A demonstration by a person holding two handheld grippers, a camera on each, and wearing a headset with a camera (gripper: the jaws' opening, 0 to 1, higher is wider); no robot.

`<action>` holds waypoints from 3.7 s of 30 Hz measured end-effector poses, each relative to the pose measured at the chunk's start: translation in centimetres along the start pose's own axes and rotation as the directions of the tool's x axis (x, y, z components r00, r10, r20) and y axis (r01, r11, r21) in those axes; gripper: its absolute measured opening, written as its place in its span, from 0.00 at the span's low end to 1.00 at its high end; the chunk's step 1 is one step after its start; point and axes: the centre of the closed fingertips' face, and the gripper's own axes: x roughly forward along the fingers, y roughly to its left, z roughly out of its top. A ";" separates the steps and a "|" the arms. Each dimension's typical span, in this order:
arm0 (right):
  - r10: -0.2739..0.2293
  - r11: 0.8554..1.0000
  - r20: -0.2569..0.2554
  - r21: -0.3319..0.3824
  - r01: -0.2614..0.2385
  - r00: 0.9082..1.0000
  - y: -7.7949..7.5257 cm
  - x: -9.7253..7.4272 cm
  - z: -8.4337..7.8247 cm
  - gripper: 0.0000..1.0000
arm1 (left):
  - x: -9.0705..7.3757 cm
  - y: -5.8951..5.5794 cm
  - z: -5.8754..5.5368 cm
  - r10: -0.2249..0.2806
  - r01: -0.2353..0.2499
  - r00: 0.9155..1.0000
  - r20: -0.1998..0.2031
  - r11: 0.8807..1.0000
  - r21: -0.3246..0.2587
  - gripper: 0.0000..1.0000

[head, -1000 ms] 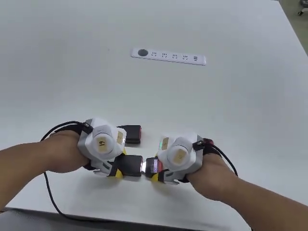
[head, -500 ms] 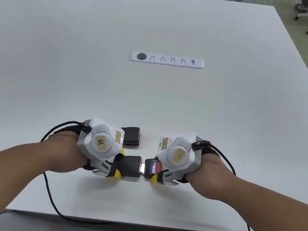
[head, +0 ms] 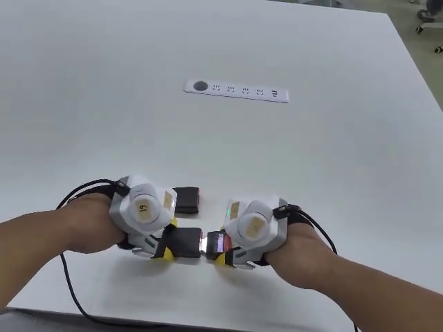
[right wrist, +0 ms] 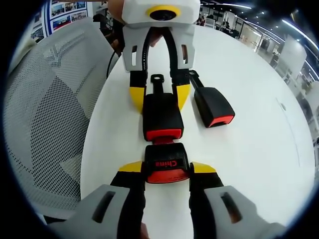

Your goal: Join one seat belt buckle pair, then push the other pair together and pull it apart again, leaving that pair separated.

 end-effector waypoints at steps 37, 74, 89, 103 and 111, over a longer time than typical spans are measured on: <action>-0.004 0.999 0.017 0.044 0.003 1.000 0.1 -0.2 0.2 0.33 | 0.0 -0.3 0.3 0.012 -0.011 0.999 0.031 1.000 -0.028 0.33; -0.081 0.996 0.049 0.053 0.078 0.996 -2.2 -5.1 2.5 0.34 | -3.0 2.1 2.9 0.117 -0.117 0.993 0.018 0.993 -0.013 0.34; -0.129 0.986 -0.030 0.103 0.131 0.991 -6.6 -7.3 -4.0 0.32 | -3.2 6.5 1.7 0.145 -0.145 0.989 -0.017 0.989 -0.033 0.40; -0.116 0.981 -0.089 0.148 0.129 0.989 -8.8 -8.8 -9.0 0.31 | -2.2 8.9 0.3 0.118 -0.120 0.991 -0.055 0.992 -0.039 0.41; -0.077 0.989 -0.104 0.122 0.089 0.992 -8.7 -8.1 -10.1 0.29 | -0.9 8.9 -0.8 0.062 -0.063 0.994 -0.093 0.998 0.001 0.35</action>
